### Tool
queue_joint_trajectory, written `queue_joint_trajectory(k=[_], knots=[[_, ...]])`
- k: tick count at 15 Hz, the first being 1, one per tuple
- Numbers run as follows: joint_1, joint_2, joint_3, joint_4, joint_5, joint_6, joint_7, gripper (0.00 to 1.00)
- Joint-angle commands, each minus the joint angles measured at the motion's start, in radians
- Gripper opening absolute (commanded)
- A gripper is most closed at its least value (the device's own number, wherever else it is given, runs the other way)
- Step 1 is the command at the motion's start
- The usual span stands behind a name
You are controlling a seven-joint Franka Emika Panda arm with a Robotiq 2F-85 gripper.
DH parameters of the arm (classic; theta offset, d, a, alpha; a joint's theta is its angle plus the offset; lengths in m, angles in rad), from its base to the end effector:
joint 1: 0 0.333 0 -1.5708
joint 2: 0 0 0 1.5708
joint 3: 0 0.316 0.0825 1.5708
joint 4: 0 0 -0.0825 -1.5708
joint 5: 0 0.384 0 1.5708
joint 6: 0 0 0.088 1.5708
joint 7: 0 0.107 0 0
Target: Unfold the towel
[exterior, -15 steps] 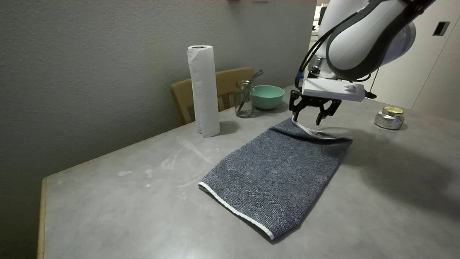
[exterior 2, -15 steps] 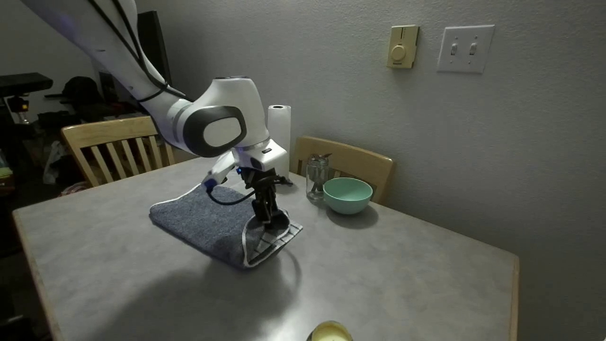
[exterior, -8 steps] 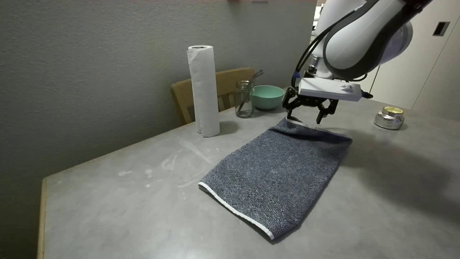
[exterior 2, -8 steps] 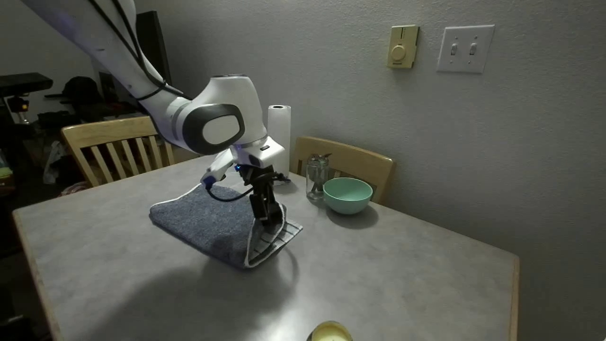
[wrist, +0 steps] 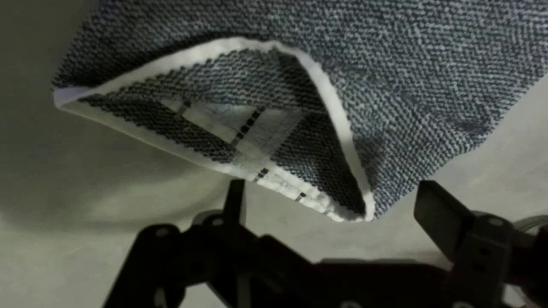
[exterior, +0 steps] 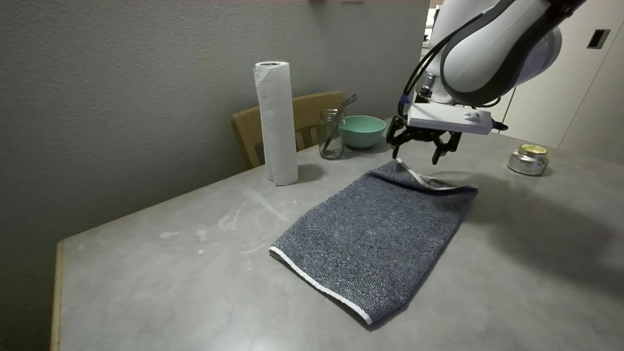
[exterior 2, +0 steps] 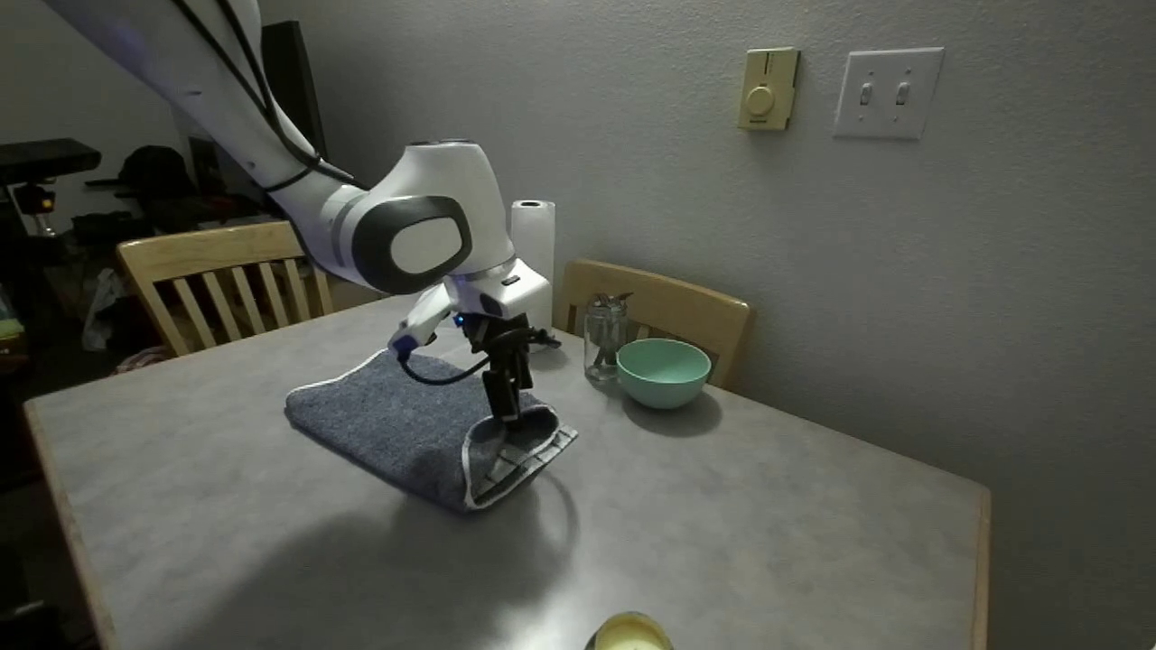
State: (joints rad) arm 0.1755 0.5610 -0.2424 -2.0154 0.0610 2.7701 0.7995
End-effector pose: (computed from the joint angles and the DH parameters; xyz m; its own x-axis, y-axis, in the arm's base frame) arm 0.6211 -0.0392 0.1982 0.6216 -0.7535 0.2142 -0.7566 -0.6483 -0.0849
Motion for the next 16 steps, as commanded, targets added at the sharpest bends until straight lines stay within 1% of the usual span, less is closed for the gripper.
queue_joint_trajectory(k=[1,3,9,12,16], knots=[[0.015,-0.01,-0.044,-0.008,-0.037,-0.001,0.032,1.0],[0.024,-0.011,-0.045,-0.008,-0.035,-0.002,0.05,1.0],[0.033,0.006,0.018,0.004,-0.012,-0.002,0.05,1.0],[0.02,0.013,0.054,0.003,0.007,0.004,0.046,1.0],[0.01,0.027,0.079,0.0,0.027,0.006,0.042,1.0]])
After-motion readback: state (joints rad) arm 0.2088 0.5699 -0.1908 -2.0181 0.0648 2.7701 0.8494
